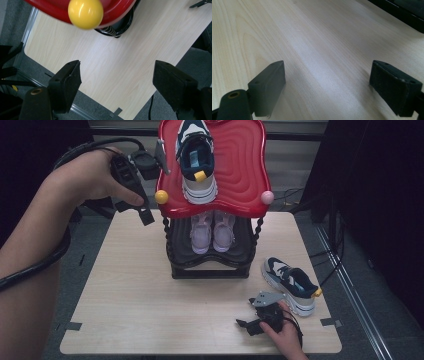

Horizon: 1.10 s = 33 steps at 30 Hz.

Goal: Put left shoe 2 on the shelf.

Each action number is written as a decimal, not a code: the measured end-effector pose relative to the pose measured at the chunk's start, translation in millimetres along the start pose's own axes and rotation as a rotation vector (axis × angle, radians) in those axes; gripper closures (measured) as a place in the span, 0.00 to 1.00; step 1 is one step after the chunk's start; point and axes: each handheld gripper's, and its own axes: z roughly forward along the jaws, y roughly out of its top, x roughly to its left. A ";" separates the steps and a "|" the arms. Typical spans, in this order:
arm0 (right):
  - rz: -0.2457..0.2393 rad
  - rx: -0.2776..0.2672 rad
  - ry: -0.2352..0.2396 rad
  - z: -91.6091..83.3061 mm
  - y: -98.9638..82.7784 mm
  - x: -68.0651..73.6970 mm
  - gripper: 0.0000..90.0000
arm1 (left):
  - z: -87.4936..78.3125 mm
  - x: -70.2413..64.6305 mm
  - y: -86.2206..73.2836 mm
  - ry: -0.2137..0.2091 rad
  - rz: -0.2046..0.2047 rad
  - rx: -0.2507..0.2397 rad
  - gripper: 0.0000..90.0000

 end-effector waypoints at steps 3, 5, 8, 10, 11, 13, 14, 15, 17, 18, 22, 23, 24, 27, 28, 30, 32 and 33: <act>0.000 0.000 0.000 0.0 0.0 0.0 0.14 | 6.8 0.2 -6.9 -0.010 -0.003 0.002 0.25; 0.000 0.000 0.000 0.0 0.0 0.1 0.14 | 12.9 -0.2 -11.5 -0.013 -0.022 -0.015 0.25; 0.001 0.000 0.000 0.0 0.0 0.1 0.14 | 21.2 1.6 -17.1 -0.022 -0.022 0.008 0.25; 0.000 0.000 -0.001 0.0 0.0 0.0 0.14 | 27.5 1.9 -20.6 -0.027 -0.023 0.016 0.25; 0.000 0.000 -0.001 0.0 0.0 0.0 0.14 | 30.7 1.8 -22.4 -0.030 -0.028 0.015 0.25; 0.000 0.000 -0.001 -0.1 -0.1 0.0 0.14 | 36.2 1.7 -25.6 -0.037 -0.034 0.016 0.25; 0.000 0.000 -0.001 -0.1 -0.1 0.0 0.14 | 38.9 1.9 -27.1 -0.041 -0.039 0.015 0.25; 0.000 0.000 -0.001 -0.2 -0.2 0.0 0.14 | 41.7 1.8 -28.8 -0.041 -0.046 0.009 0.25; 0.000 0.000 0.000 -0.4 -0.2 0.1 0.14 | 47.1 2.4 -31.8 -0.046 -0.045 0.012 0.25; 0.000 0.000 -0.001 -0.4 -0.3 0.1 0.14 | 49.6 2.3 -33.3 -0.050 -0.051 0.017 0.25; 0.000 0.000 -0.001 -0.4 -0.3 0.1 0.14 | 60.8 1.8 -38.1 -0.052 -0.052 0.023 0.25; 0.000 0.000 -0.001 -0.4 -0.3 0.1 0.14 | 63.4 1.5 -39.3 -0.054 -0.055 0.022 0.25; 0.000 -0.001 -0.001 -0.4 -0.3 0.1 0.14 | 65.6 1.9 -40.4 -0.058 -0.049 0.027 0.25; 0.001 -0.004 -0.002 -0.5 -0.3 0.1 0.14 | 72.7 1.9 -43.8 -0.061 -0.055 0.027 0.25; 0.001 -0.004 -0.002 -0.5 -0.3 0.1 0.14 | 75.0 2.3 -44.8 -0.063 -0.057 0.023 0.25; 0.001 -0.004 -0.002 -0.5 -0.3 0.1 0.14 | 80.5 2.5 -46.6 -0.065 -0.060 0.021 0.25; 0.002 -0.004 -0.002 -0.5 -0.3 0.1 0.14 | 86.5 2.4 -48.1 -0.069 -0.060 0.024 0.25; 0.001 -0.004 -0.002 -0.5 -0.3 0.1 0.14 | 90.0 2.0 -49.0 -0.070 -0.065 0.023 0.25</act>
